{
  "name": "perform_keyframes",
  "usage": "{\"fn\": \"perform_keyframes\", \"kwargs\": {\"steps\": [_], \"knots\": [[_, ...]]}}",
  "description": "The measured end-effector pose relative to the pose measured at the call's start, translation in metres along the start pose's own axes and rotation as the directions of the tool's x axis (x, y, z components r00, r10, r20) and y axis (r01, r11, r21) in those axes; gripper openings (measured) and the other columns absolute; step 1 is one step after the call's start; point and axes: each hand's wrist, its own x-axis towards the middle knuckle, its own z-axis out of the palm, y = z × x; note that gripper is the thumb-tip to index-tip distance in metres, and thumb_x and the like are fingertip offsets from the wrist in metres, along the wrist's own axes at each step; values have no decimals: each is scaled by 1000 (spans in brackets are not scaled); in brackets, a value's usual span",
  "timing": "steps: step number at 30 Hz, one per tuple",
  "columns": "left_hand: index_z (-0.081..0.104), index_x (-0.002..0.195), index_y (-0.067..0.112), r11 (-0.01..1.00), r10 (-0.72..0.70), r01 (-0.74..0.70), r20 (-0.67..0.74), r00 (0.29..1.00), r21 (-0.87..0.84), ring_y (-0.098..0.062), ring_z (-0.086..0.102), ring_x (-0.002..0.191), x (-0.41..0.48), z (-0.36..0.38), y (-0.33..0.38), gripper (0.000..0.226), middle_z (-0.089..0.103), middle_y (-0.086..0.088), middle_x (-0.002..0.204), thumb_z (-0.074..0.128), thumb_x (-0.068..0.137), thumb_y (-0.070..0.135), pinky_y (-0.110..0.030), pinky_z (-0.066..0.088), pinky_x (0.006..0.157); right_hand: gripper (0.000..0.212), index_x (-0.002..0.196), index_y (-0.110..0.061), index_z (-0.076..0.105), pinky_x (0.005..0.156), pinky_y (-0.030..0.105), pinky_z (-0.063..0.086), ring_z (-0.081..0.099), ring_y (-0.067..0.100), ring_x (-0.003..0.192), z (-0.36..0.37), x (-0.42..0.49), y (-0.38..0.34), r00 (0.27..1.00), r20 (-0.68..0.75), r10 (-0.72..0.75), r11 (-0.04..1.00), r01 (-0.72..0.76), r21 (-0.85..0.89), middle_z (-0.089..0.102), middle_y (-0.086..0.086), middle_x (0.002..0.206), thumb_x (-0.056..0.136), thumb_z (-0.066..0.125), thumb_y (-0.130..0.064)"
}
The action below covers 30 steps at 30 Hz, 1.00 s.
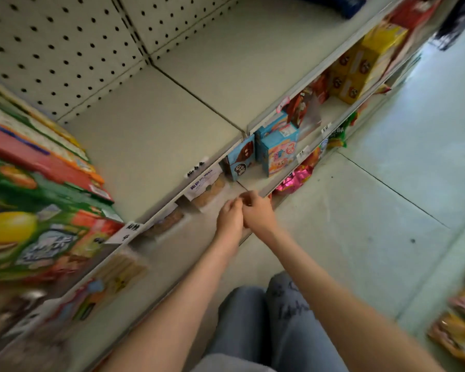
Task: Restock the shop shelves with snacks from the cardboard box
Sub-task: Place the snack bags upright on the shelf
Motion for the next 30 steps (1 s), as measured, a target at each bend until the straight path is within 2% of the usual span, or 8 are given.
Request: {"fn": "perform_keyframes", "kwargs": {"steps": [7, 11, 14, 17, 20, 22, 25, 30], "knots": [[50, 68, 17, 916, -139, 76, 134, 981, 395, -19, 46, 58, -69, -51, -15, 31, 53, -8, 66, 40, 96, 9, -25, 36, 59, 31, 108, 0, 63, 80, 29, 45, 60, 31, 105, -5, -111, -20, 962, 150, 228, 969, -209, -134, 64, 20, 112, 87, 50, -17], [48, 70, 18, 858, -253, 136, 178, 951, 495, -14, 50, 59, -129, -84, -14, 29, 54, -3, 66, 38, 97, 12, -22, 36, 59, 22, 98, 2, 63, 65, 25, 40, 53, 21, 80, -2, -178, -43, 938, 212, 273, 957, -243, -156, 63, 17, 93, 89, 47, -9], [49, 74, 19, 845, -272, 117, 231, 934, 522, -12, 51, 64, -168, -119, -3, 29, 57, 1, 69, 33, 96, 9, -22, 37, 62, 29, 66, -14, 44, 45, 17, 35, 46, 19, 63, 9, -211, -66, 923, 228, 310, 935, -252, -250, 52, 6, 74, 95, 44, -18], [51, 74, 19, 864, -284, 171, 177, 943, 474, -12, 49, 63, -194, -157, 5, 31, 57, 1, 68, 33, 95, 6, -22, 36, 61, 26, 71, -12, 47, 50, 19, 31, 48, 22, 79, 29, -236, -96, 910, 305, 281, 924, -170, -343, 59, 15, 94, 95, 41, -18], [52, 79, 18, 878, -297, 224, 114, 948, 423, -13, 48, 60, -210, -172, 12, 26, 57, 0, 68, 34, 95, 8, -22, 35, 56, 24, 72, -14, 48, 57, 19, 35, 46, 19, 73, 30, -249, -114, 899, 373, 228, 917, -70, -393, 52, 9, 83, 94, 41, -11], [52, 78, 17, 881, -319, 282, 37, 947, 380, -15, 52, 62, -222, -189, 18, 25, 58, -1, 70, 34, 96, 12, -23, 37, 54, 15, 91, -7, 57, 64, 24, 40, 48, 22, 81, 37, -257, -128, 884, 418, 208, 916, -26, -399, 52, 11, 89, 93, 43, -10], [57, 79, 16, 895, -333, 326, -30, 943, 305, -19, 56, 70, -230, -219, 12, 19, 62, -5, 75, 44, 93, 11, -26, 45, 61, 31, 109, 6, 61, 56, 22, 36, 48, 24, 83, 63, -266, -145, 842, 500, 203, 854, 98, -511, 52, 13, 91, 93, 41, -12], [55, 75, 14, 919, -344, 363, -137, 929, 155, -23, 57, 84, -255, -266, -4, 20, 65, -13, 91, 48, 92, 5, -37, 49, 81, 22, 87, 0, 58, 58, 28, 38, 52, 26, 80, 102, -290, -174, 715, 674, 185, 735, 355, -578, 57, 19, 89, 94, 41, -12]]}}
